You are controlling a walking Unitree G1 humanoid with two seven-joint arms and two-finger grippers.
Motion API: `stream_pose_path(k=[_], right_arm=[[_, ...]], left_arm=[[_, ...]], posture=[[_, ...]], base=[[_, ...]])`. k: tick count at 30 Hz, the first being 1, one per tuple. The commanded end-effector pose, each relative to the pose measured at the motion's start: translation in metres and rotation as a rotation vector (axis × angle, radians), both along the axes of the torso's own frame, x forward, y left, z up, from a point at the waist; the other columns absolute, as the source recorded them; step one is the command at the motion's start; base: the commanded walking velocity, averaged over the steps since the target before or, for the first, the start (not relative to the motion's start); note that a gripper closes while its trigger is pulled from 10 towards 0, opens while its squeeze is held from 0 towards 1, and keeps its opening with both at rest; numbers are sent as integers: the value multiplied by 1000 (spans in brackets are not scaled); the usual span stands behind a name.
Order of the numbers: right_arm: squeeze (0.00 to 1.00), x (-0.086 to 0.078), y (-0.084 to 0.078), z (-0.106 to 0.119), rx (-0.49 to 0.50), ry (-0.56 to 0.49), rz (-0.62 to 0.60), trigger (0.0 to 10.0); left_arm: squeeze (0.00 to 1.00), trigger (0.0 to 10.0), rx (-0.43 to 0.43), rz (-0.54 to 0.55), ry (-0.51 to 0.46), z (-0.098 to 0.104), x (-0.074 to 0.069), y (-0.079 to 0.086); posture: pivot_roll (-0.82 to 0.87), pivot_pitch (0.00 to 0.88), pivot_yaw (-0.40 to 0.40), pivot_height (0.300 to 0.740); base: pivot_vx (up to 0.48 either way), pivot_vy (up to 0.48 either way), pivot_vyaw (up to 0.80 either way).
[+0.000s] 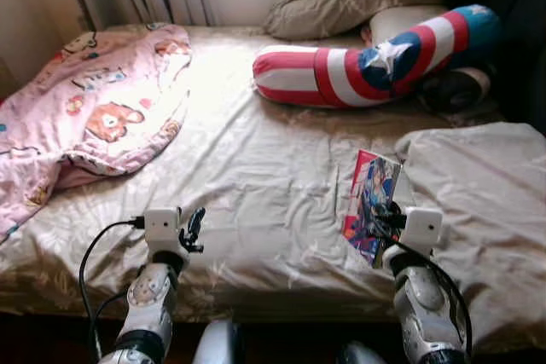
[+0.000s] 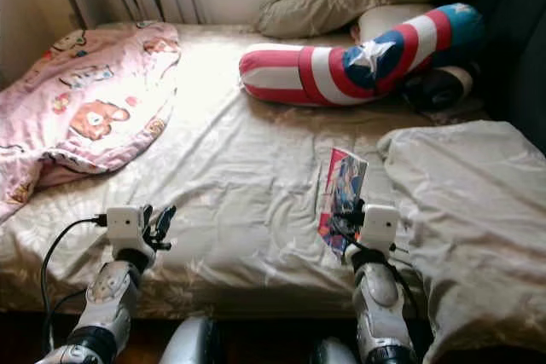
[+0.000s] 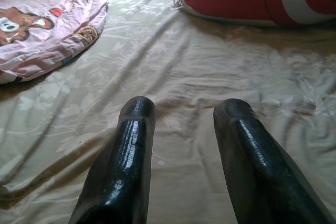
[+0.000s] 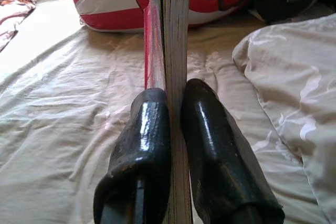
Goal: Clean up the room
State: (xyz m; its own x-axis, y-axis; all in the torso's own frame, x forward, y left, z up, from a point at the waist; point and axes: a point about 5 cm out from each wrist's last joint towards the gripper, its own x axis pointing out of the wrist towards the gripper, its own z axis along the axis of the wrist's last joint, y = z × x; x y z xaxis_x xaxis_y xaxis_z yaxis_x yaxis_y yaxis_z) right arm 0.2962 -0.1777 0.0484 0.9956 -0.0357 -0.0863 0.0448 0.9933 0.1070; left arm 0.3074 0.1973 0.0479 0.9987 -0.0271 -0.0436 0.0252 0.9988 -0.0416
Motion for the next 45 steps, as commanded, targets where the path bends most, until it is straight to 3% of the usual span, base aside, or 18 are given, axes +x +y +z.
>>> stream_pose_path(k=[1, 19, 27, 35, 40, 43, 45], right_arm=[[0, 6, 2, 12, 6, -62, 6, 10000], [0, 8, 1, 15, 25, -63, -15, 10000], [0, 18, 1, 23, 23, -79, -16, 10000], [0, 15, 5, 20, 21, -77, -6, 10000], [0, 16, 5, 21, 21, -75, -3, 10000], [0, 19, 5, 22, 49, -76, -6, 10000], [0, 24, 4, 24, 126, -69, -25, 10000]], left_arm=[[0, 10000, 4, -8, -4, 4, 3, 1], [0, 10000, 6, -22, -17, 9, 7, 0], [0, 10000, 1, -35, -30, 17, 15, -4], [0, 10000, 1, -49, -46, 18, 15, -9], [0, 10000, 2, -50, -53, 20, 16, -11], [0, 10000, 2, -49, -65, 21, 15, -10], [0, 10000, 7, -56, -80, 25, 16, -9]], posture=[[-19, 74, 26, 645], [-3, 199, 36, 645], [-10, 204, 41, 645], [-17, 179, 36, 645], [-10, 208, 29, 645], [-3, 215, 29, 645], [3, 227, 35, 645]], base=[[0, 0, 0], [13, 0, 0], [255, 0, 0], [288, 0, 0], [168, 0, 0], [0, 0, 0], [0, 0, 0]])
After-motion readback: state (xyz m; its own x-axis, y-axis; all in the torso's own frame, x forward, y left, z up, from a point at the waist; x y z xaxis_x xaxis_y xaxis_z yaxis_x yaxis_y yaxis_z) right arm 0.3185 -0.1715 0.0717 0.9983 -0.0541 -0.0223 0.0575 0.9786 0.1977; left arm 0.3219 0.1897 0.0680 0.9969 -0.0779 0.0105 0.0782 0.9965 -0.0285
